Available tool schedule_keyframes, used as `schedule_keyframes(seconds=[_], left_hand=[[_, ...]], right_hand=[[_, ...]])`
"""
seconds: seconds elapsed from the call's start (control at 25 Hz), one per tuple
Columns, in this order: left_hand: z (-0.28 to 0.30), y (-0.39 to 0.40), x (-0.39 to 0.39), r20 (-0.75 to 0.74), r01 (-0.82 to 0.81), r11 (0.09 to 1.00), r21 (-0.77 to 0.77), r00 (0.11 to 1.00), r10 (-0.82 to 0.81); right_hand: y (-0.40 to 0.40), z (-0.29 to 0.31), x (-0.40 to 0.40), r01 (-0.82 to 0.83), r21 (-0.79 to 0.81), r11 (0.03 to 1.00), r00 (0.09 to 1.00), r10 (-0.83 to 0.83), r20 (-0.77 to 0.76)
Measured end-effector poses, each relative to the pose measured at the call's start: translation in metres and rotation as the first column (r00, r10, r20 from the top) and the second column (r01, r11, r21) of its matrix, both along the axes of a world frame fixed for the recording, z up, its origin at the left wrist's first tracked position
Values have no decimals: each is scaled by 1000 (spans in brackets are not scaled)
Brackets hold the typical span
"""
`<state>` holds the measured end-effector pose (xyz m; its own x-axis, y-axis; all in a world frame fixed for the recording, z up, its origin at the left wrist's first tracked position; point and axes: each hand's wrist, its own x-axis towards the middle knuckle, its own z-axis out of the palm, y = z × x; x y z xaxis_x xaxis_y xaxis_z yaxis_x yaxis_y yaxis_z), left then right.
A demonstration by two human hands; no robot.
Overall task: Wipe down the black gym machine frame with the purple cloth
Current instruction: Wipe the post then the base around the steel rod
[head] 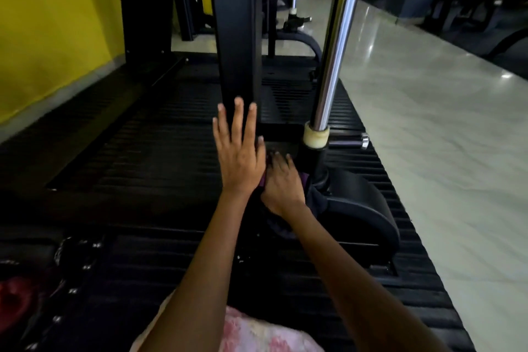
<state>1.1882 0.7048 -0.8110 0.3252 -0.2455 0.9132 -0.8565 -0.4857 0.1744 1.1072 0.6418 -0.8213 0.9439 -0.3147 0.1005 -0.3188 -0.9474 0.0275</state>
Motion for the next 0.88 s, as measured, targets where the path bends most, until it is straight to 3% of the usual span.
schedule_keyframes(seconds=[0.12,0.24,0.44,0.52,0.68,0.88], left_hand=[[-8,-4,11,126,20,999,-34,992,-15],[-4,-9,17,158,32,998,-60,987,-22],[-13,-9,18,171,62,996,-71,984,-49],[-10,-9,15,164,53,996,-72,986,-41],[-4,-6,13,156,58,997,-43,986,-51],[-5,-2,12,130,84,996,-21,988,-80]], right_hand=[[-9,7,-9,-62,123,990,982,82,-172],[-15,3,-1,-72,-6,997,966,69,-249],[-21,15,17,-53,-7,999,933,47,-356],[-21,15,14,-42,8,999,939,42,-342],[-5,-5,-23,-117,33,993,992,118,-37],[20,-13,-38,-61,-1,998,988,60,-140]])
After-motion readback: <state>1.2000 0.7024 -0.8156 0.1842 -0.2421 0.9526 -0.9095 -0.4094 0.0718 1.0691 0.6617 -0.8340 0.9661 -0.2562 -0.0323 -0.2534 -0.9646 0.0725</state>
